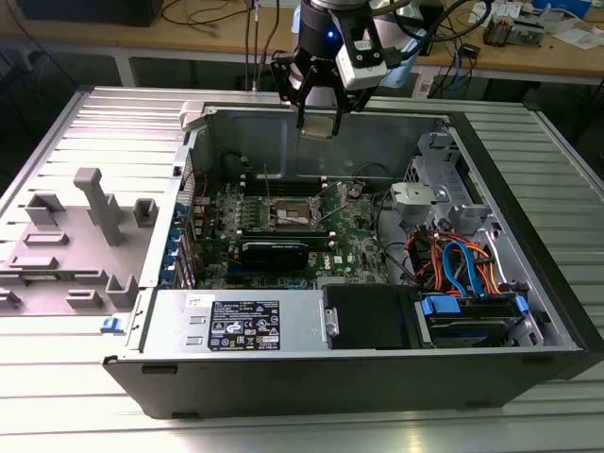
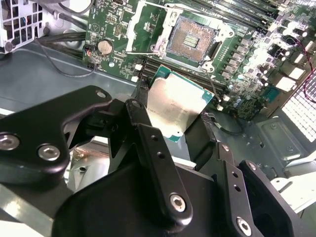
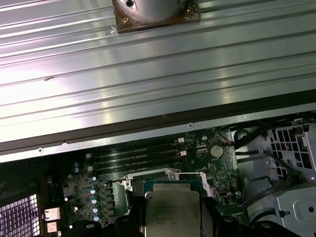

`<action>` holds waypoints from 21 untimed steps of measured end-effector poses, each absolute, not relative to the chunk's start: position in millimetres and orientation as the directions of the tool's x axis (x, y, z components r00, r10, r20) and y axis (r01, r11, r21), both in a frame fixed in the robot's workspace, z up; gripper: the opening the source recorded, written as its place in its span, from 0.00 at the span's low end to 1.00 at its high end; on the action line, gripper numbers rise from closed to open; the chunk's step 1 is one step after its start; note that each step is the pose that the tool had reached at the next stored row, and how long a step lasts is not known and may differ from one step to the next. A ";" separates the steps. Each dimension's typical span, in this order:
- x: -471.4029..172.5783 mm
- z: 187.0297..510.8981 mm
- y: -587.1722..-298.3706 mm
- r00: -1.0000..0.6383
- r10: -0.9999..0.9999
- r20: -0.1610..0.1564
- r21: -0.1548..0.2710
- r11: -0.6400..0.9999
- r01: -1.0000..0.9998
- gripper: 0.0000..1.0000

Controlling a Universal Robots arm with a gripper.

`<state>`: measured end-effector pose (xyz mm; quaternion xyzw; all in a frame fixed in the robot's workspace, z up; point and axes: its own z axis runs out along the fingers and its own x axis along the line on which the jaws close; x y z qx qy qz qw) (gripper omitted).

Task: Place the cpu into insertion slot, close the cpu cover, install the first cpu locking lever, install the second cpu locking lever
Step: 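Place the cpu into insertion slot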

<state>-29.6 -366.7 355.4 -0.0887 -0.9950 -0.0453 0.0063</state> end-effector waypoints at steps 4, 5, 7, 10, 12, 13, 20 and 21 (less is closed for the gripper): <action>-29.5 354.3 -368.0 -0.979 0.202 0.021 0.089 0.975 0.203 0.54; -29.6 353.9 -369.8 -0.978 0.206 0.020 0.089 0.974 0.207 0.54; -29.5 353.6 -371.8 -0.978 0.206 0.020 0.089 0.974 0.207 0.54; -29.6 352.9 -372.5 -0.975 0.219 0.021 0.089 0.971 0.220 0.54; -29.5 352.6 -372.6 -0.971 0.239 0.021 0.089 0.967 0.240 0.54; -29.5 352.4 -372.6 -0.968 0.251 0.021 0.089 0.964 0.252 0.54; -29.6 350.5 -373.4 -0.942 0.334 0.021 0.089 0.938 0.335 0.54; -29.6 350.4 -373.8 -0.941 0.338 0.021 0.089 0.937 0.339 0.54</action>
